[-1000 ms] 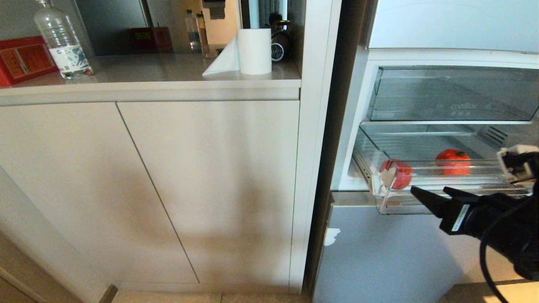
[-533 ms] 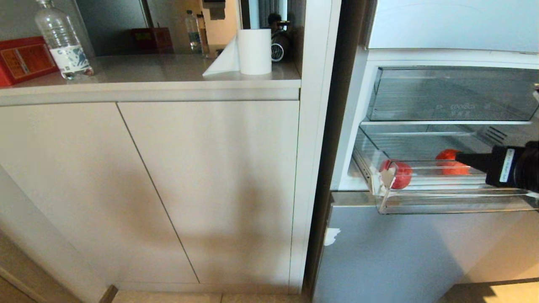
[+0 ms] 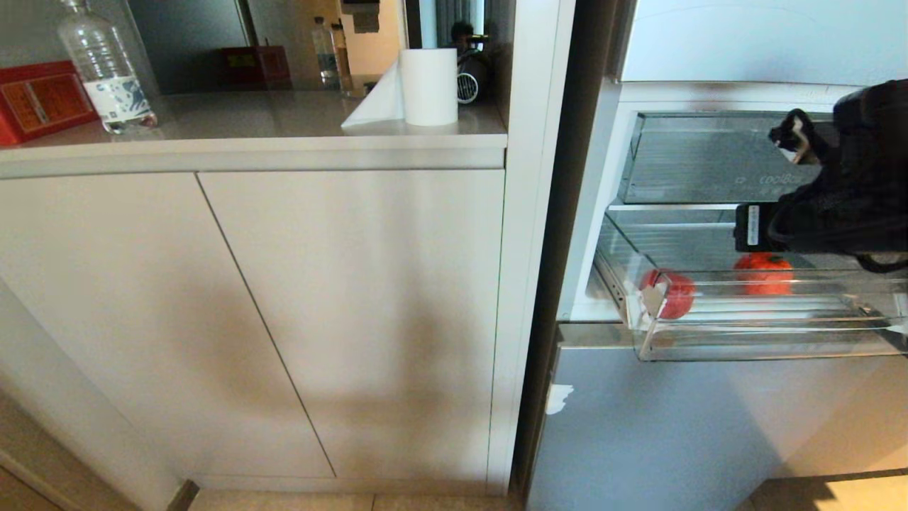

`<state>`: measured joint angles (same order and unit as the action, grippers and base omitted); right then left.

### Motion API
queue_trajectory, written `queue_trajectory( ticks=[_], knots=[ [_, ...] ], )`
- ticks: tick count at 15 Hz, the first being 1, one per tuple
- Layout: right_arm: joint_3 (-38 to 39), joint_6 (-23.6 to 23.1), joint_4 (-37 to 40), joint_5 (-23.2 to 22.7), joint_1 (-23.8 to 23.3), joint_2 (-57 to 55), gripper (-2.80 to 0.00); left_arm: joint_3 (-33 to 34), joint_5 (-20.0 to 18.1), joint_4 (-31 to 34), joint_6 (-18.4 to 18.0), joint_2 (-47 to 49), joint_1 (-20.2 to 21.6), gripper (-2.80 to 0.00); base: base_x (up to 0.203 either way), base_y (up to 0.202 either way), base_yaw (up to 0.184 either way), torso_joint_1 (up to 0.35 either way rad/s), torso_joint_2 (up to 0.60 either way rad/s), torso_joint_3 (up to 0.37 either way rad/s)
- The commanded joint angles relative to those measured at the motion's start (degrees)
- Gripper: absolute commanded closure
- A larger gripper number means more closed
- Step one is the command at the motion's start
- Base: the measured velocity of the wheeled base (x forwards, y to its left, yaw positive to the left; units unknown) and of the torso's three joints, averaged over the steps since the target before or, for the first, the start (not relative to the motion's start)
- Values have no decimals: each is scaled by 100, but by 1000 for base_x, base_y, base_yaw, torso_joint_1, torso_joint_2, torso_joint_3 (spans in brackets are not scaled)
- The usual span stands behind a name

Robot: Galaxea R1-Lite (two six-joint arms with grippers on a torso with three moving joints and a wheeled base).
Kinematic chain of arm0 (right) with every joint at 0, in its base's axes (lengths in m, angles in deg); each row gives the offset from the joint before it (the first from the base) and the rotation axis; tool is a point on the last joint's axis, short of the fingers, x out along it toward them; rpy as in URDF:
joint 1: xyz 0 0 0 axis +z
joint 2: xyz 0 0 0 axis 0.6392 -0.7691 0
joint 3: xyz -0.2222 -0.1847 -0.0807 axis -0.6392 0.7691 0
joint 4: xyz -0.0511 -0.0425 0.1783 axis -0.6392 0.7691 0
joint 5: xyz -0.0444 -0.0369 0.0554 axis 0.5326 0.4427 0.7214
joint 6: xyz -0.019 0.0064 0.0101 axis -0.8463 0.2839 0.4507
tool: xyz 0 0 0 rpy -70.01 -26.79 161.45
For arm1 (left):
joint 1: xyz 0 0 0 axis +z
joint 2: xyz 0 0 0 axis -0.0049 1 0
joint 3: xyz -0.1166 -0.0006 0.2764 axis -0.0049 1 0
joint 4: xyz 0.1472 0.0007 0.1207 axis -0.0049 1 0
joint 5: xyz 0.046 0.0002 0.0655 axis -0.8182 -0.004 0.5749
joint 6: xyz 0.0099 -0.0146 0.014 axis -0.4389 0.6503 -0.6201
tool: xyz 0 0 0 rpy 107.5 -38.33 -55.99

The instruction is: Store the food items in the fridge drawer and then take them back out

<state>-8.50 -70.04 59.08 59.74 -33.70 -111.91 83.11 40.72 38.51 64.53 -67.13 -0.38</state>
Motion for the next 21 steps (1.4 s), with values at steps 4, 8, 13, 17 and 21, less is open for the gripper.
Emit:
queue_trajectory(
  ticks=[4, 8, 13, 17, 21],
  knots=[
    [-1378, 45, 1431, -217, -99, -1211, 0, 9, 0, -2, 1, 0, 1, 0, 0, 0, 0, 0, 0, 0],
    [-1811, 126, 2799, -337, -183, -1163, 0, 9, 0, -2, 1, 0, 1, 0, 0, 0, 0, 0, 0, 0],
    [-1832, 128, 4054, -818, -495, -464, 0, 9, 0, -2, 1, 0, 1, 0, 0, 0, 0, 0, 0, 0],
    [-2067, 95, 4339, -877, -739, -554, 0, 9, 0, -2, -4, 0, 1, 0, 0, 0, 0, 0, 0, 0],
    [-2862, 119, 4337, -632, -1220, -1313, 0, 9, 0, -2, 1, 0, 1, 0, 0, 0, 0, 0, 0, 0]
  ],
)
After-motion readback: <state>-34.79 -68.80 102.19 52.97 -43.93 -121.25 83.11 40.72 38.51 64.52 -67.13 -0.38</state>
